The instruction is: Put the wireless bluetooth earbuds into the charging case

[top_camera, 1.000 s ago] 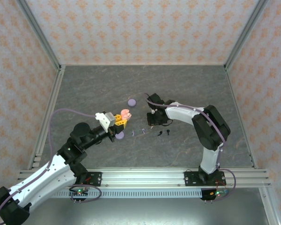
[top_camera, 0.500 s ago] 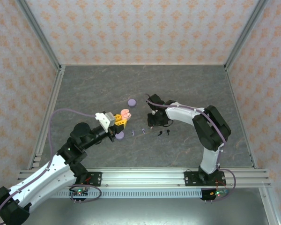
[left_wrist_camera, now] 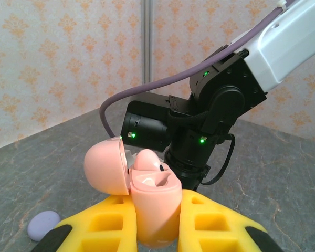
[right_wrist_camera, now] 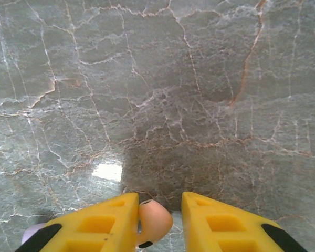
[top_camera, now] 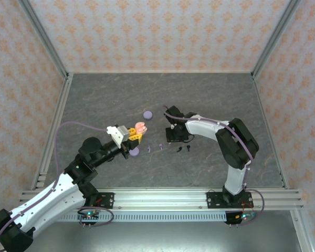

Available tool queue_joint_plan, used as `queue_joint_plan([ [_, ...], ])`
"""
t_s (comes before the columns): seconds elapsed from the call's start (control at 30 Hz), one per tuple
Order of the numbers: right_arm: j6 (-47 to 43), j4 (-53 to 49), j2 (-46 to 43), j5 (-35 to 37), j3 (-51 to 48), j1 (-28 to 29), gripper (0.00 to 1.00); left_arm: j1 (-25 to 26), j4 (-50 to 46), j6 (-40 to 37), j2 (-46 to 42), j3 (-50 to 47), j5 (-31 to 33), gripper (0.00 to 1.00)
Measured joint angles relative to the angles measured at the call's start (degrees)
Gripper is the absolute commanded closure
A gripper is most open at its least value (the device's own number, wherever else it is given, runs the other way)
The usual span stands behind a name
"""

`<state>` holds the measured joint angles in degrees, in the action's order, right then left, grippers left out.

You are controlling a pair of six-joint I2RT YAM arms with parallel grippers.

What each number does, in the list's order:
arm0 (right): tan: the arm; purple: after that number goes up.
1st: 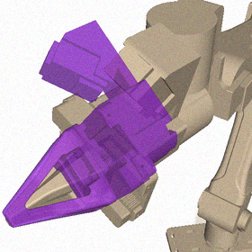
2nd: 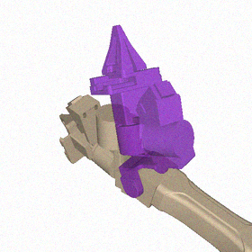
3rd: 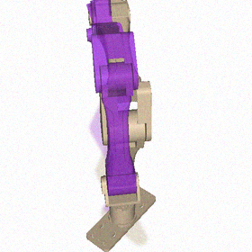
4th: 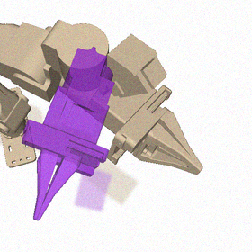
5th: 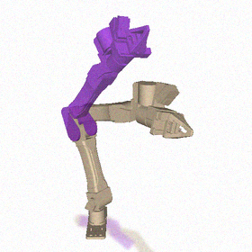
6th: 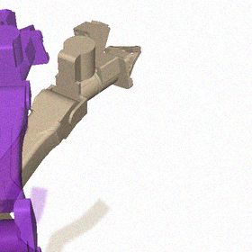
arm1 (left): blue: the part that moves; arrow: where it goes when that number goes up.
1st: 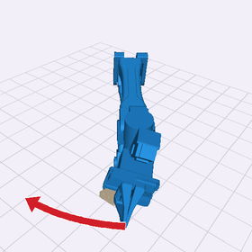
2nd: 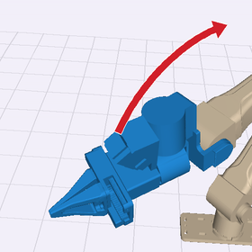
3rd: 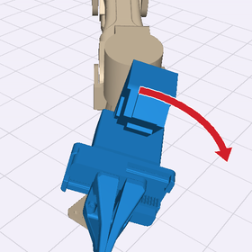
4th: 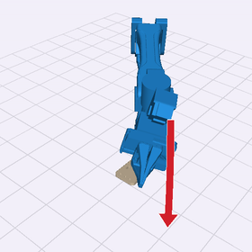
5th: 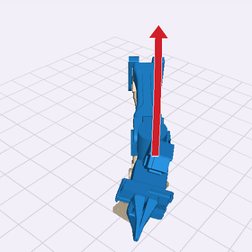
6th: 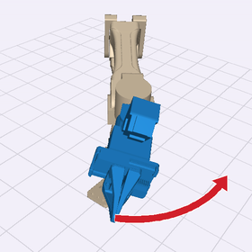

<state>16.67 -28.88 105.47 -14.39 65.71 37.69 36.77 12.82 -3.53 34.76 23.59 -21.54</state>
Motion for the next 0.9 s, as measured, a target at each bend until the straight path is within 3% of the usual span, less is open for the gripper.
queue_joint_plan([
  [0.67, -0.4, -0.3, -1.5, 0.4, -1.4, 0.8, 0.81, 0.0, 0.0, 0.0, 0.0, 0.0, 0.0, 1.00],
  [0.9, -3.3, 0.0, -13.5, 0.4, -4.1, 0.5, 0.81, 0.0, 0.9, 0.2, 3.2, 0.0, -0.3, 1.00],
])
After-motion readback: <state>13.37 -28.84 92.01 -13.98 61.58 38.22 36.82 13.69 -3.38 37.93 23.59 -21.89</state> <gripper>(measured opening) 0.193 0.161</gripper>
